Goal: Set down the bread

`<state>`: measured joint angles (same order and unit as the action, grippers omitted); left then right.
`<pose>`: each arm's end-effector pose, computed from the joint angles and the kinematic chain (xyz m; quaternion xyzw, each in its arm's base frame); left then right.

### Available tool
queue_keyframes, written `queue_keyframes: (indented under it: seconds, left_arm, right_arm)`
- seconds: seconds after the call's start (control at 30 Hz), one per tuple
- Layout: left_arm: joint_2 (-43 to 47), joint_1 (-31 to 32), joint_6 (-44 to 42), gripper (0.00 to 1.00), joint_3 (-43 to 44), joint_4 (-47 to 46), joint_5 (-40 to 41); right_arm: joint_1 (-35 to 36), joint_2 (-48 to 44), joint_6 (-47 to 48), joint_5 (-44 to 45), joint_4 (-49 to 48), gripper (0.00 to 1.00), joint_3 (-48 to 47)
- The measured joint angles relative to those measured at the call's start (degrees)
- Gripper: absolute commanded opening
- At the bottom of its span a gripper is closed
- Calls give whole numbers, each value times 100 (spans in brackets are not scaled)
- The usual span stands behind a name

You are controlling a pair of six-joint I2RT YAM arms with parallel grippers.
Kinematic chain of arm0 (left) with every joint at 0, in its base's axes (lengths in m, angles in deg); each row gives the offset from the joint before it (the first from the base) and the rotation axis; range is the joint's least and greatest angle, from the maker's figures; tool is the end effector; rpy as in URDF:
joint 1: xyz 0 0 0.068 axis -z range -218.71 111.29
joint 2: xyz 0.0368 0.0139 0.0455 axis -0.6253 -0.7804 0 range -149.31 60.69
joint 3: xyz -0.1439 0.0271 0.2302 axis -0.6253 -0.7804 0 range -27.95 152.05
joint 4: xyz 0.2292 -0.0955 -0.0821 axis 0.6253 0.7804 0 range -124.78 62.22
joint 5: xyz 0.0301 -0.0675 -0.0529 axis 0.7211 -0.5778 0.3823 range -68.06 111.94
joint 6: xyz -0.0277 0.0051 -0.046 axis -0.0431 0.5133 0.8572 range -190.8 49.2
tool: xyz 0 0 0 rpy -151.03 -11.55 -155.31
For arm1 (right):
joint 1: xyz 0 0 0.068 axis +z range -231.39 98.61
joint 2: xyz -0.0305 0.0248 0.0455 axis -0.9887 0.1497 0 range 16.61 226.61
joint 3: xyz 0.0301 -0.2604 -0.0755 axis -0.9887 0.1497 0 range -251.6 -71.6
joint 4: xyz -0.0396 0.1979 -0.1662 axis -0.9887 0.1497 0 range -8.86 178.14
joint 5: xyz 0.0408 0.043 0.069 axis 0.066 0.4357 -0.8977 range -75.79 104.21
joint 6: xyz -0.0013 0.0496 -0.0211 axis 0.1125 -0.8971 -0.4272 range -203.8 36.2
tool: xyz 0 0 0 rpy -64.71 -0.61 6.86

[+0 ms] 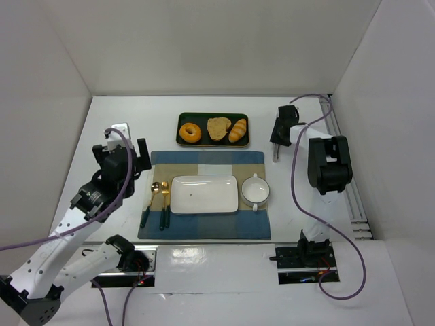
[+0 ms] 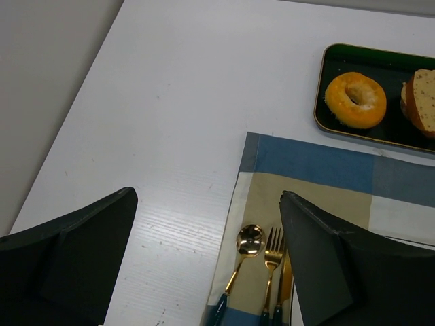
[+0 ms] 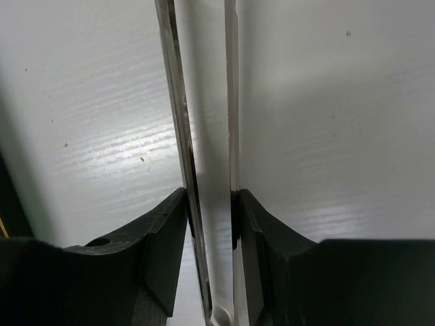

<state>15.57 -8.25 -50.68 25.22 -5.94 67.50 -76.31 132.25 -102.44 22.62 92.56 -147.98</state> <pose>0.1512 -0.0595 0.3591 -0.1506 0.7756 0.0645 0.6096 0.4299 0.0330 0.1584 0.1353 0.9297 0.0014 0.3426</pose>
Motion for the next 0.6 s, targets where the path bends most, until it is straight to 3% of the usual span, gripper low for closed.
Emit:
queue_keyframes:
  seconds: [0.4, 0.6]
  left_arm:
    - [55, 0, 411, 100, -197, 79, -306]
    - [-35, 0, 450, 100, -273, 48, -422]
  right_arm:
    - [304, -1198, 162, 326, 343, 42, 7]
    - [632, -1318, 326, 308, 413, 42, -402]
